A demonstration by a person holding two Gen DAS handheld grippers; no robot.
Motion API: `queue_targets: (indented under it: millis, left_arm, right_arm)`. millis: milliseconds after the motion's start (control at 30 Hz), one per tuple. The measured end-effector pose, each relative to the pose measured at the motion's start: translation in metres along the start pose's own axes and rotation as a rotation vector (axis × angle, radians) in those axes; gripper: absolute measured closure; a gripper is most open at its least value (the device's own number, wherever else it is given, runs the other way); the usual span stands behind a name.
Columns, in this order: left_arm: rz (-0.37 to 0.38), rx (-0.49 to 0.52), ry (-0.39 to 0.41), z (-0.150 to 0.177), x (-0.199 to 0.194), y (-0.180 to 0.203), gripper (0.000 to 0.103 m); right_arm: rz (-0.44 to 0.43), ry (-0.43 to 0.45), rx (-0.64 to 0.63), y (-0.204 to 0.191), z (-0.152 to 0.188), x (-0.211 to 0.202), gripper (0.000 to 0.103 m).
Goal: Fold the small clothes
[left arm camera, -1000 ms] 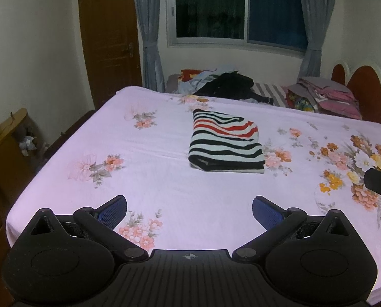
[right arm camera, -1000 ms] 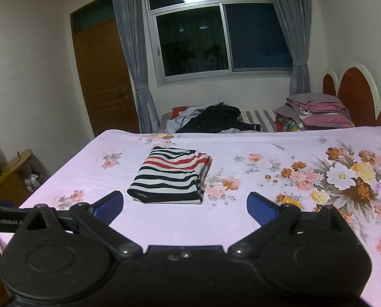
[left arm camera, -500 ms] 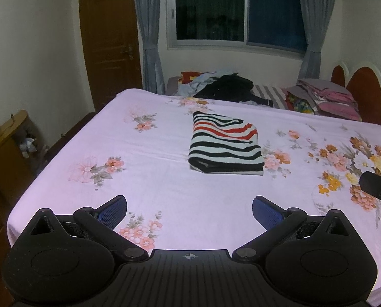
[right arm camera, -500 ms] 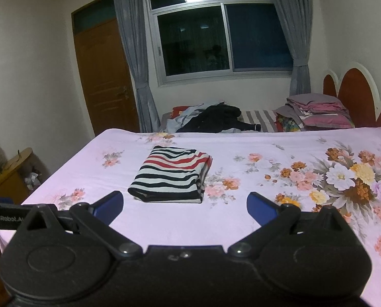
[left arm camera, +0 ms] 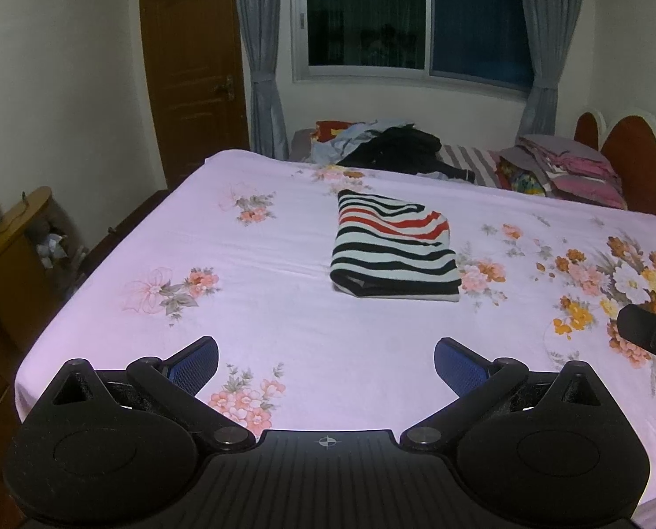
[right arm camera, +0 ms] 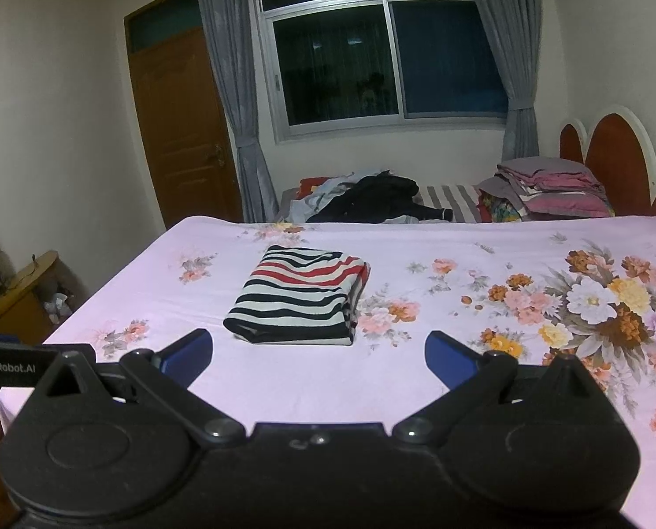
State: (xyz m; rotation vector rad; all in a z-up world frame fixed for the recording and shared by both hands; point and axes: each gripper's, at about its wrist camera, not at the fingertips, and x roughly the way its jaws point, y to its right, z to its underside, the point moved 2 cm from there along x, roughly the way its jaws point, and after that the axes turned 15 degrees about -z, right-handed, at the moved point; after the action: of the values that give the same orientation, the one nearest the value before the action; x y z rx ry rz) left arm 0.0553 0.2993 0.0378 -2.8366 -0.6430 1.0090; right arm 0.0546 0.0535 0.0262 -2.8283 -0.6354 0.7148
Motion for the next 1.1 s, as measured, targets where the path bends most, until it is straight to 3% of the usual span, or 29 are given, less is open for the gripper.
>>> queue_targets:
  millis: [1100]
  left_arm:
    - [-0.001, 0.002, -0.015, 0.0007, 0.0038, 0.0091, 0.0]
  right_arm:
    - [-0.001, -0.024, 0.008, 0.0034, 0.0029, 0.0077, 0.0]
